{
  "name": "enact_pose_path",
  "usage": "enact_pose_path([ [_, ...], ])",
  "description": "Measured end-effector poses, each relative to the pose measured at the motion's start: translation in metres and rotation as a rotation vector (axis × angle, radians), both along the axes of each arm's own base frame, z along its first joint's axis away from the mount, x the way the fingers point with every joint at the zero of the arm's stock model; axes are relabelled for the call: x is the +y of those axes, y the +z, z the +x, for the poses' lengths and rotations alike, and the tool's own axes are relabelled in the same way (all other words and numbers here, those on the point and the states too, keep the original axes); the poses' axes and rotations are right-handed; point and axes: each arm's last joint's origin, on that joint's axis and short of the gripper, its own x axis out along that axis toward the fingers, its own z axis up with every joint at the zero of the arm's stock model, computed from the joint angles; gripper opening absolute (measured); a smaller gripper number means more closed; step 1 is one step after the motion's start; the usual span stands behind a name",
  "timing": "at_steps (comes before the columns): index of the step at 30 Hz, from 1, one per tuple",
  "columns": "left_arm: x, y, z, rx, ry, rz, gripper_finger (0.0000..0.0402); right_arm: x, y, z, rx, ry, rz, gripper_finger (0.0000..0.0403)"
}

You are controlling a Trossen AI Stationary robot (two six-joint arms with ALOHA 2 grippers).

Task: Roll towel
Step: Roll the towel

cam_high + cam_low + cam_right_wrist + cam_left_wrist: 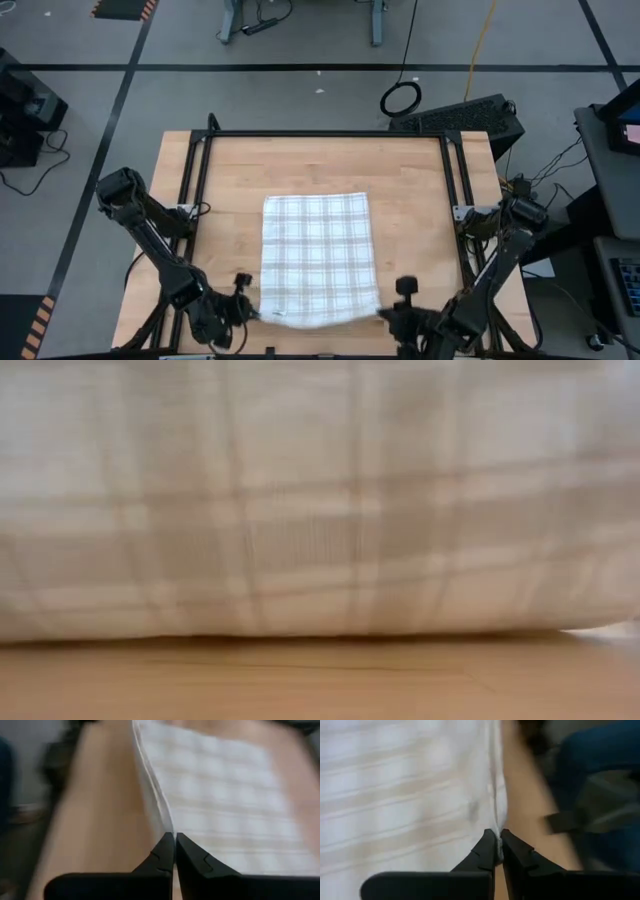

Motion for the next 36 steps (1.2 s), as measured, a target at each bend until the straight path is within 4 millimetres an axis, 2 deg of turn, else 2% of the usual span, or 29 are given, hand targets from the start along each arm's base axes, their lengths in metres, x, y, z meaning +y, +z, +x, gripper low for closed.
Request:
enact_pose_path([
  [4, 0.026, 0.014, -0.005, -0.013, 0.102, 0.129, 0.0018, -0.024, 0.008, 0.006, 0.016, -0.045, -0.128, 0.0001],
  [9, 0.059, 0.025, -0.005, -0.003, 0.211, 0.262, 0.0018, -0.057, 0.009, 0.025, 0.109, -0.089, -0.263, 0.0000],
  [12, 0.076, 0.022, -0.002, 0.043, 0.266, 0.308, 0.0018, -0.075, 0.008, 0.037, 0.174, -0.136, -0.257, 0.0000],
  [14, 0.079, 0.018, -0.001, 0.078, 0.263, 0.299, 0.0018, -0.080, 0.006, 0.042, 0.219, -0.142, -0.214, 0.0000],
  [16, 0.078, 0.017, 0.000, 0.102, 0.244, 0.261, 0.0018, -0.081, 0.005, 0.043, 0.255, -0.134, -0.168, 0.0000],
  [18, 0.070, 0.019, 0.003, 0.108, 0.188, 0.152, 0.0018, -0.077, 0.005, 0.042, 0.294, -0.098, -0.096, 0.0000],
  [24, 0.026, 0.037, -0.002, 0.003, -0.109, -0.178, 0.0018, -0.049, 0.006, 0.037, 0.374, 0.069, 0.190, 0.0000],
  [31, 0.008, 0.061, -0.013, -0.053, -0.179, -0.201, 0.0018, -0.034, 0.034, 0.027, 0.237, 0.053, 0.455, 0.0000],
  [33, 0.009, 0.065, -0.014, -0.049, -0.160, -0.163, 0.0018, -0.035, 0.040, 0.025, 0.178, 0.026, 0.465, 0.0000],
  [36, 0.017, 0.060, -0.017, -0.023, -0.098, -0.039, 0.0018, -0.040, 0.043, 0.023, 0.134, -0.008, 0.393, 0.0000],
])
